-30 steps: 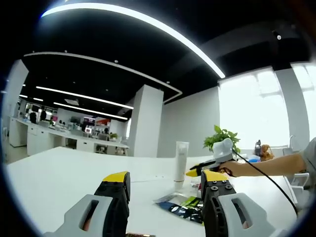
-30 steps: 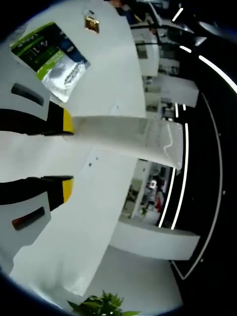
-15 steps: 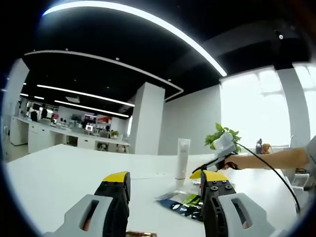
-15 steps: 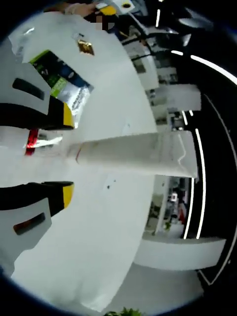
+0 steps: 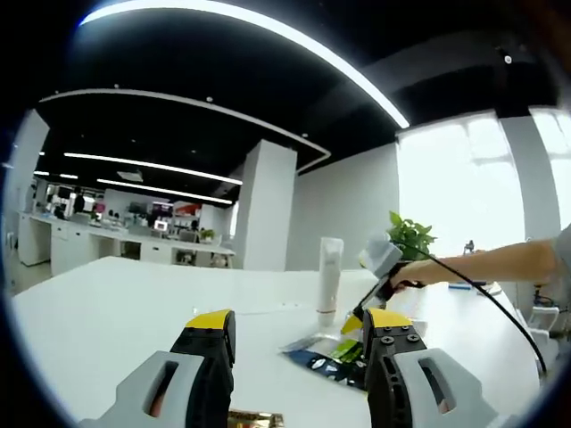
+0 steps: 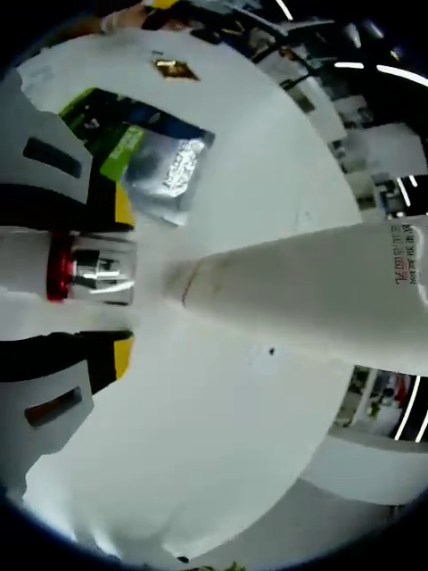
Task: Arrange the skincare products in the storage area until every visible bottle or jar stands upright without overlapping.
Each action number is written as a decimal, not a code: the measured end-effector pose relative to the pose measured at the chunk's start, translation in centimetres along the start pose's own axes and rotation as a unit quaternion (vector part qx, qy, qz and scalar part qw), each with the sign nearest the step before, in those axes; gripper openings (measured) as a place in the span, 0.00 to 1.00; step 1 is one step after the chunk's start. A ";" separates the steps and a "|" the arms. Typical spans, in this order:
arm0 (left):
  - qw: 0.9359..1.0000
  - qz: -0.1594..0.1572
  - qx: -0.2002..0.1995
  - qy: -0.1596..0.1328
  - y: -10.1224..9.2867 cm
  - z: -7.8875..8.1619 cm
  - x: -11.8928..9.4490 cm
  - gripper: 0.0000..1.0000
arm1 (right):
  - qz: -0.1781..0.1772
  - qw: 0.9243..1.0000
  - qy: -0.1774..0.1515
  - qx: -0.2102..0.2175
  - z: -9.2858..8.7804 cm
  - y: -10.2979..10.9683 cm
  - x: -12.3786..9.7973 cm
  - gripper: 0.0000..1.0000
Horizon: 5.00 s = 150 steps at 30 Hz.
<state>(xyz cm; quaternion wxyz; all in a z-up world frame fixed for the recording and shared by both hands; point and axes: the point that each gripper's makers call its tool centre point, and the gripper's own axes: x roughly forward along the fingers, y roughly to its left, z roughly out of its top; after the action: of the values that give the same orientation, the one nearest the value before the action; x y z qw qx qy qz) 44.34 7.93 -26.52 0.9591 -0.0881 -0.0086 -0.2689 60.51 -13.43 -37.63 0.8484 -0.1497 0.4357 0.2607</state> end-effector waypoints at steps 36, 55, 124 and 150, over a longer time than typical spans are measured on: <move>1.000 -0.001 0.010 0.017 -0.2 -1.1 0.2 0.59 | -0.045 0.999 -0.012 -0.013 1.6 -0.2 -4.3 0.27; 1.000 -0.017 0.002 0.015 -1.0 -1.0 0.3 0.59 | -0.048 0.988 -0.145 0.009 5.9 -1.4 -10.4 0.27; 0.997 -0.020 0.019 0.067 -1.2 -4.1 1.2 0.60 | -0.119 0.950 -0.267 0.110 -1.9 -3.6 -5.9 0.26; 0.996 -0.016 0.020 0.080 -1.1 -4.7 0.9 0.61 | -0.135 0.948 -0.271 0.099 -1.6 -4.6 -3.6 0.25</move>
<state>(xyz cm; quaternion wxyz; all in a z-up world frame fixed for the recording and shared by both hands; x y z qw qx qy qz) 44.37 5.70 -30.93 0.9537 -0.0467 0.0616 -0.2906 60.37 -19.07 -35.44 0.9723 -0.0466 0.1887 0.1297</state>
